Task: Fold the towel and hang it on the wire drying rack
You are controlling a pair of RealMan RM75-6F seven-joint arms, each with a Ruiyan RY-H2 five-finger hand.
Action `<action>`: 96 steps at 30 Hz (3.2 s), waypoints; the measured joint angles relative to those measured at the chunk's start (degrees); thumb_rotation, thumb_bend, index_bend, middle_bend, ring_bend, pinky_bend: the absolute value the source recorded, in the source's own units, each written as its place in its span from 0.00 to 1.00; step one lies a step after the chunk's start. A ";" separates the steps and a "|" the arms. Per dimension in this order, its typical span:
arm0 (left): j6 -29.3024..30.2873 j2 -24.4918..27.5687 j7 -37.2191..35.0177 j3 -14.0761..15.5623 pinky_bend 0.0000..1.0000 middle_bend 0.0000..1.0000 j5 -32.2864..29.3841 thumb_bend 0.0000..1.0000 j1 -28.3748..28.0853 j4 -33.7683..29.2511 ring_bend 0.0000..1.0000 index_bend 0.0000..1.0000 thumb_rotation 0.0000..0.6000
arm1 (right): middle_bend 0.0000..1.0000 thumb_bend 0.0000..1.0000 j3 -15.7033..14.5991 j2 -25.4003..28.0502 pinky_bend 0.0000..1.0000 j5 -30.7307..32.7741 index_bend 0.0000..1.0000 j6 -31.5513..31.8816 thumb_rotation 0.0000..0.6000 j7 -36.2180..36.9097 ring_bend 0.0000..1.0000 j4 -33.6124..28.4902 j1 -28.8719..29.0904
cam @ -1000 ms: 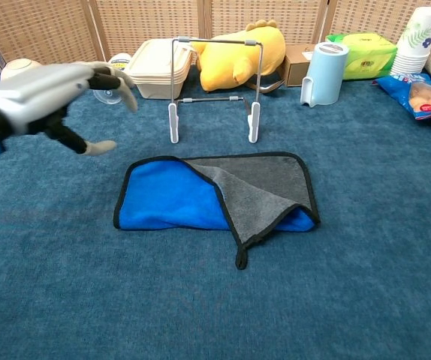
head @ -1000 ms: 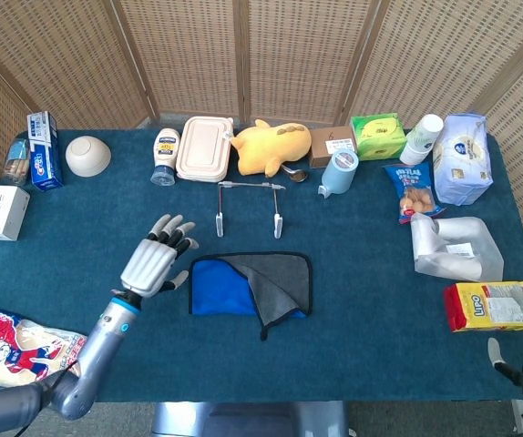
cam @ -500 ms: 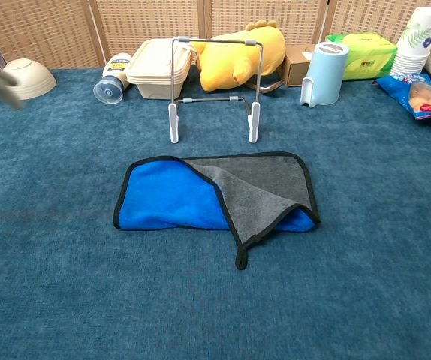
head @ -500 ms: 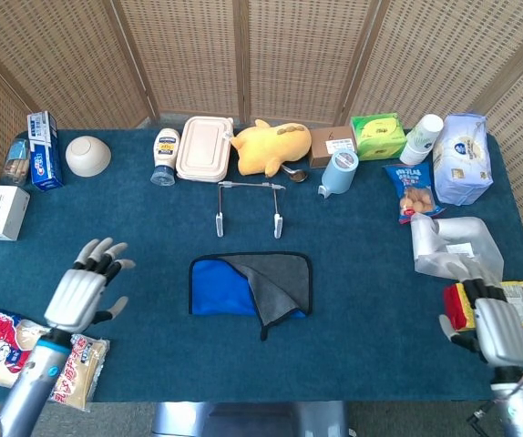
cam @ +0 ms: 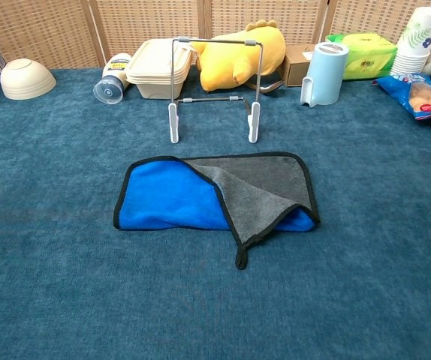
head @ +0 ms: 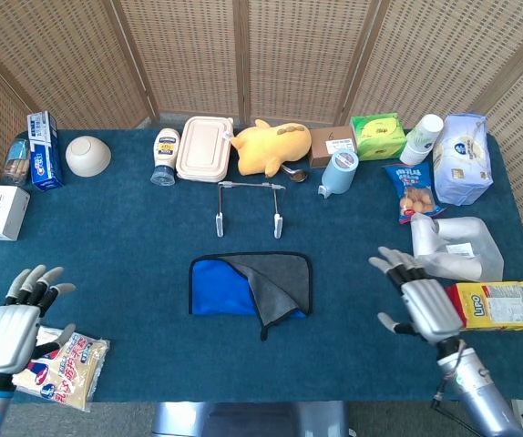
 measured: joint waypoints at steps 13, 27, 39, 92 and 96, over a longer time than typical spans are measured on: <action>0.93 0.78 -3.53 -2.16 0.00 0.16 3.98 0.37 1.72 1.57 0.00 0.27 1.00 | 0.05 0.23 -1.25 -8.53 0.00 -2.49 0.11 -7.63 1.00 -5.89 0.00 -0.08 8.48; -1.19 2.03 -4.26 -4.71 0.00 0.15 4.38 0.37 1.18 0.22 0.00 0.27 1.00 | 0.05 0.23 -2.02 -18.87 0.00 -3.97 0.09 -11.15 1.00 -11.92 0.00 7.80 15.03; -3.46 2.69 -5.08 -5.43 0.00 0.15 3.62 0.37 1.03 -0.67 0.00 0.27 1.00 | 0.04 0.22 -2.55 -25.46 0.00 -8.24 0.09 -9.43 1.00 -11.14 0.00 17.38 18.88; -4.56 3.09 -6.55 -6.52 0.00 0.15 4.41 0.37 2.59 -1.84 0.00 0.27 1.00 | 0.04 0.19 -6.90 -35.82 0.00 -13.41 0.10 -3.76 1.00 -3.24 0.00 38.28 26.68; -4.31 3.24 -6.95 -6.60 0.00 0.15 4.44 0.37 2.78 -1.56 0.00 0.27 1.00 | 0.04 0.19 -6.30 -36.87 0.00 -12.86 0.11 -3.49 1.00 -3.52 0.00 39.57 26.99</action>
